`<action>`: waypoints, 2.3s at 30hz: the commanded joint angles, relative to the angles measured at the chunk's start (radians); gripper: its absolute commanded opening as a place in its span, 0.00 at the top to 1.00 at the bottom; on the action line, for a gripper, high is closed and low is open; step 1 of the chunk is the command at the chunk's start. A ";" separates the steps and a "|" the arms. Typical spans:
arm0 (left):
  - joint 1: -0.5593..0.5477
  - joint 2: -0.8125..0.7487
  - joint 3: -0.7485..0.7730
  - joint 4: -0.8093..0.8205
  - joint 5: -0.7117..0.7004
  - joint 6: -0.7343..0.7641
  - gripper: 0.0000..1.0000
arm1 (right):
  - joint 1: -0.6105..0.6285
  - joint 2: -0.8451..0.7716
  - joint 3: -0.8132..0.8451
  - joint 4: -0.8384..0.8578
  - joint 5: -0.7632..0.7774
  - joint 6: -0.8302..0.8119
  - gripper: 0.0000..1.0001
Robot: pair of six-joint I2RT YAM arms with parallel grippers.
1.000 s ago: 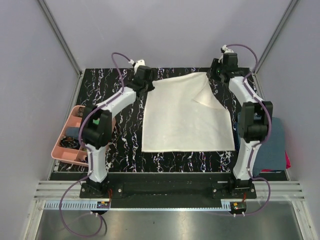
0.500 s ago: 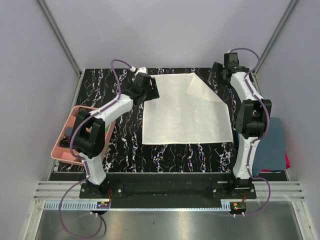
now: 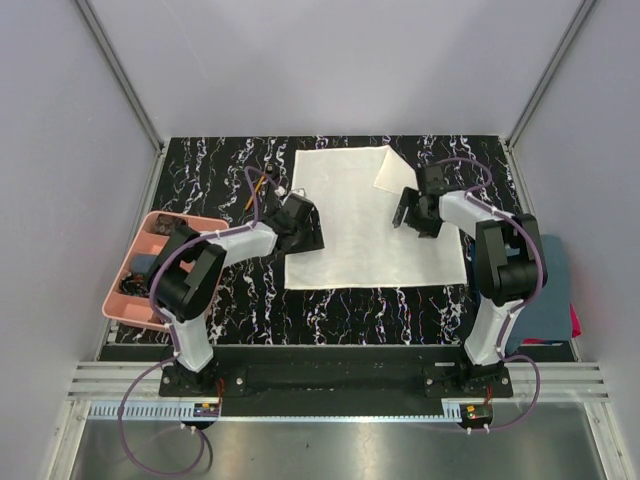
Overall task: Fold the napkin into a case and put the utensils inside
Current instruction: Flatten out the crumpled napkin at the center of the board.
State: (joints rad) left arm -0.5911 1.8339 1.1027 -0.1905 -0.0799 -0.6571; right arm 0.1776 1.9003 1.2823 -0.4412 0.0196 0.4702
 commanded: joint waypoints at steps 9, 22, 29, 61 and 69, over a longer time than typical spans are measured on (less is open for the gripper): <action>-0.042 -0.179 -0.300 -0.023 -0.046 -0.211 0.34 | 0.141 -0.225 -0.311 0.078 0.008 0.088 0.19; -0.208 -0.513 -0.347 -0.116 -0.130 -0.147 0.27 | 0.183 -0.627 -0.394 0.079 0.189 -0.033 0.10; -0.167 -0.346 -0.169 -0.014 -0.045 -0.111 0.30 | 0.181 -0.218 -0.008 0.133 0.180 -0.202 0.31; -0.115 -0.236 -0.225 0.089 -0.001 -0.102 0.34 | 0.258 0.304 0.364 0.087 0.144 -0.331 0.56; -0.107 -0.243 -0.242 0.094 -0.001 -0.102 0.34 | 0.261 0.306 0.368 0.081 0.184 -0.347 0.74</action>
State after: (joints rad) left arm -0.7059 1.6009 0.8742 -0.1440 -0.0875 -0.7612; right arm 0.4297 2.1967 1.6169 -0.3447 0.1654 0.1402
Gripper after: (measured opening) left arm 0.664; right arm 0.304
